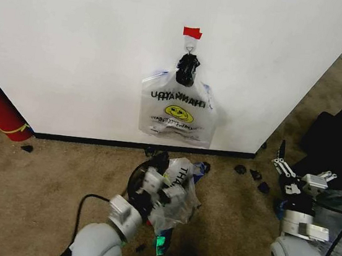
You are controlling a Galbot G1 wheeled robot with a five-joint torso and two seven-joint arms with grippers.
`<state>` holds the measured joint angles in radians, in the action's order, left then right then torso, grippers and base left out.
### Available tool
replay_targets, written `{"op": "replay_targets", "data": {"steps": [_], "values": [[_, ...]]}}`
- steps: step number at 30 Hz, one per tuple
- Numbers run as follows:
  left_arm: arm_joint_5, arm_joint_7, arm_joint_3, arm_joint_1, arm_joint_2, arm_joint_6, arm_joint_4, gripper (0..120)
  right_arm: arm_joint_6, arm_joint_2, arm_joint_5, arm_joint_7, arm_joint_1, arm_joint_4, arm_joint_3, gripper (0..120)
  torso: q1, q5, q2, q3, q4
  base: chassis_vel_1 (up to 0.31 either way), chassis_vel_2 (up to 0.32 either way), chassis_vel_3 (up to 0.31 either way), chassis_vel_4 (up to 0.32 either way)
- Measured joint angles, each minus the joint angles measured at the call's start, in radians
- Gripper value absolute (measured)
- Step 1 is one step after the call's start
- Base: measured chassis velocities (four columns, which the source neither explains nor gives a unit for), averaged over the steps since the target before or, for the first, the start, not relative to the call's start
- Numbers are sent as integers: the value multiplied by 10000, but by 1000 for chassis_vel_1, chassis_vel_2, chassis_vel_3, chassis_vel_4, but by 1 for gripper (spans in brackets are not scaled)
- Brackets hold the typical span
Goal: Pick up the garbage bag from the wall and place it over the trash bin.
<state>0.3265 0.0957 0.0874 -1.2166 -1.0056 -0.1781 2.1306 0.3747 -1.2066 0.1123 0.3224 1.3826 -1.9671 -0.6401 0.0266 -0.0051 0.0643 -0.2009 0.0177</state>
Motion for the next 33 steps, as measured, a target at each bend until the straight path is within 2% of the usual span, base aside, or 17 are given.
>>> {"op": "replay_targets", "data": {"steps": [2, 6, 8, 12, 17, 24, 28, 33], "values": [[-7, 46, 248, 248, 206, -31, -89, 100, -51, 7, 0, 5, -23, 29, -19, 100, 0, -3, 0, 0, 2, 0, 0, 0, 0], [-259, -309, 1612, 1514, 896, -674, -307, 100, -155, -2, -2, 17, -20, 63, -93, 100, 0, -2, 0, 0, 6, 0, 0, 0, 0], [-437, -618, 2267, 1984, 1061, -1055, -367, 99, -165, -56, -1, 21, 25, 22, -142, 100, 1, -1, 0, 0, 5, 0, 0, 0, 0], [-872, -905, 2838, 2333, 1142, -1409, -501, 99, -165, -91, 11, 26, 102, -64, -227, 100, 0, -3, 0, 0, 5, 0, 0, 0, 0], [-1858, -972, 3073, 2294, 1242, -1482, -611, 99, -160, -78, 72, 29, 198, -151, -351, 100, 0, -3, 0, 0, 4, 0, 0, 0, 0], [-4427, -1035, 2774, 1825, 1349, -1216, -629, 100, -142, -102, 105, 24, 216, -255, -316, 100, 0, -3, 0, 1, 3, 0, 0, 0, 0], [-4769, -1087, 2727, 1697, 1417, -1193, -553, 98, -142, -138, 84, 13, 213, -314, -274, 100, 0, -3, 0, 2, 3, 0, 0, 0, 0], [-5015, -1309, 2699, 1604, 1363, -1144, -583, 84, -142, -144, 76, 6, 242, -384, -267, 100, 0, -3, 0, 1, 4, 0, 0, 0, 0]]}}
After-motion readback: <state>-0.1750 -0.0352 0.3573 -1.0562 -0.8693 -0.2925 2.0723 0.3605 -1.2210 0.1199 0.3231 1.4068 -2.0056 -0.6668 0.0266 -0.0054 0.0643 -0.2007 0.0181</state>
